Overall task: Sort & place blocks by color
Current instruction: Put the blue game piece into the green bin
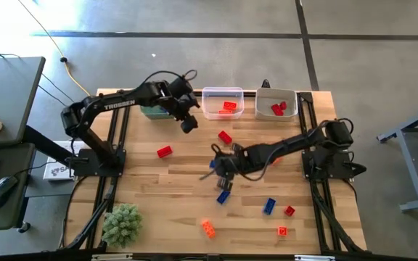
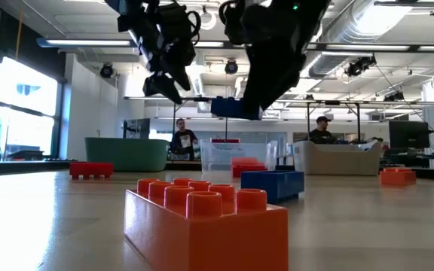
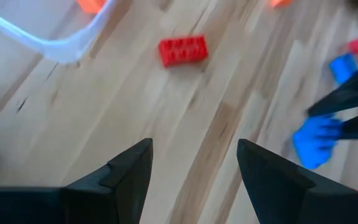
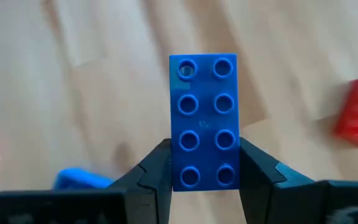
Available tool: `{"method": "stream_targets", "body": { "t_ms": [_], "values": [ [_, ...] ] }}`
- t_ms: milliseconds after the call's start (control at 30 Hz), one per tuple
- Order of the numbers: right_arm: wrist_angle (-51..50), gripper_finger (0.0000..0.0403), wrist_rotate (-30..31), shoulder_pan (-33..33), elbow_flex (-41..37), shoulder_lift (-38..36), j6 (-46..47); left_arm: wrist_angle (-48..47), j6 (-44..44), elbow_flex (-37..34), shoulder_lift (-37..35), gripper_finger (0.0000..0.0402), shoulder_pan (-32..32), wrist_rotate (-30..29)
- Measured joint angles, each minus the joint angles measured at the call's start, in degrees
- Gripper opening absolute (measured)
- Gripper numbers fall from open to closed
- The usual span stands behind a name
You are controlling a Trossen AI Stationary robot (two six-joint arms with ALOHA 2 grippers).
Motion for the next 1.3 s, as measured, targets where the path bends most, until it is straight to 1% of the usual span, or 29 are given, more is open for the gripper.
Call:
{"method": "stream_targets", "body": {
  "t_ms": [100, 333, 433, 500, 600, 733, 900, 1100, 1200, 1300],
  "values": [
    [-0.11, 0.0112, 2.20, -2.61, 0.00, -0.08, -2.20, 2.71, -1.82, 0.00, 0.00, 0.0223, 1.67, 2.62],
    [0.18, 0.0112, 5.31, -8.79, 0.00, -0.12, -10.84, 5.17, -3.66, 0.00, 0.00, 0.0223, 4.14, 2.88],
    [0.62, 0.0112, 5.70, -11.48, 0.02, -0.57, -15.70, 5.15, -3.82, 0.00, 0.00, 0.0223, 4.96, 2.86],
    [0.84, 0.0112, 7.02, -13.18, 0.02, -1.09, -19.61, 5.16, -4.08, 0.00, 0.00, 0.0223, 5.48, 2.86],
    [2.14, 0.0112, 7.89, -15.79, 0.02, -2.12, -26.20, 5.35, -7.38, 0.00, 0.00, 0.0223, 6.33, 2.85],
    [4.43, 0.0112, 6.69, -19.61, 0.07, -3.90, -33.48, 8.56, -12.34, 0.00, 0.00, 0.0223, 6.95, 2.96],
    [6.68, 0.0112, 5.25, -23.59, 0.07, -4.99, -41.75, 14.11, -18.34, 0.00, 0.00, 0.0223, 6.83, 5.63],
    [9.94, 0.0112, 3.48, -26.60, 0.07, -5.95, -46.69, 16.39, -22.76, 0.00, 0.00, 0.0223, 5.91, 5.42],
    [11.75, 0.0112, 1.78, -27.23, 0.07, -6.36, -48.13, 17.73, -24.50, 0.00, 0.02, 0.0223, 5.33, 5.32],
    [13.66, 0.0112, 1.70, -27.31, 0.07, -6.51, -48.63, 19.06, -26.03, 0.00, 0.07, 0.0223, 4.59, 4.51]
  ]
}}
